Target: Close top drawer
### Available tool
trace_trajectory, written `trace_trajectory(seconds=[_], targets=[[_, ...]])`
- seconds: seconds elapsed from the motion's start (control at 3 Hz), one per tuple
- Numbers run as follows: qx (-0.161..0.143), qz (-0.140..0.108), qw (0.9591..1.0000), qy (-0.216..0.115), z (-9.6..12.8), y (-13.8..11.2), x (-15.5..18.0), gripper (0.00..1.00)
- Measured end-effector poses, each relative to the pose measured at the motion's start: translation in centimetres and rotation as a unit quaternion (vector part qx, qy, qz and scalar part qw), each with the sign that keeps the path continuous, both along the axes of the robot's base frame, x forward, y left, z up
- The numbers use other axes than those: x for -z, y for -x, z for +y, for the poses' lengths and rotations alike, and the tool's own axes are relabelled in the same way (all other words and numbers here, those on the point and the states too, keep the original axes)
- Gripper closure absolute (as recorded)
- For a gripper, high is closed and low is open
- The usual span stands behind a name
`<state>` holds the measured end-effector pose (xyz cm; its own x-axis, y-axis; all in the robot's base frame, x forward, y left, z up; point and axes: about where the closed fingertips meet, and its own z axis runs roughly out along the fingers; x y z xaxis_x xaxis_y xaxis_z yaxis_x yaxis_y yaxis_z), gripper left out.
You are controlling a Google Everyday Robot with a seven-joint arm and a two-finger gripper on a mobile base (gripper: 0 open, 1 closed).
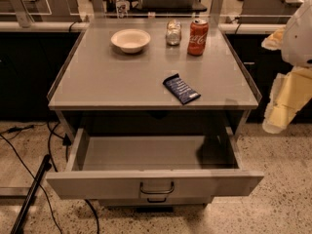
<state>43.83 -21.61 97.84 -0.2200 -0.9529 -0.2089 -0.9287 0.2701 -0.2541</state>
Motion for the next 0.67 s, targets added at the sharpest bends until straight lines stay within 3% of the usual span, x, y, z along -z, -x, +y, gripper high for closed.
trace_trajectory(seconds=[0.33, 0.67], targets=[[0.000, 0.000, 1.0000, 0.000, 0.00, 0.00, 0.00, 0.00], [0.000, 0.000, 1.0000, 0.000, 0.00, 0.00, 0.00, 0.15]])
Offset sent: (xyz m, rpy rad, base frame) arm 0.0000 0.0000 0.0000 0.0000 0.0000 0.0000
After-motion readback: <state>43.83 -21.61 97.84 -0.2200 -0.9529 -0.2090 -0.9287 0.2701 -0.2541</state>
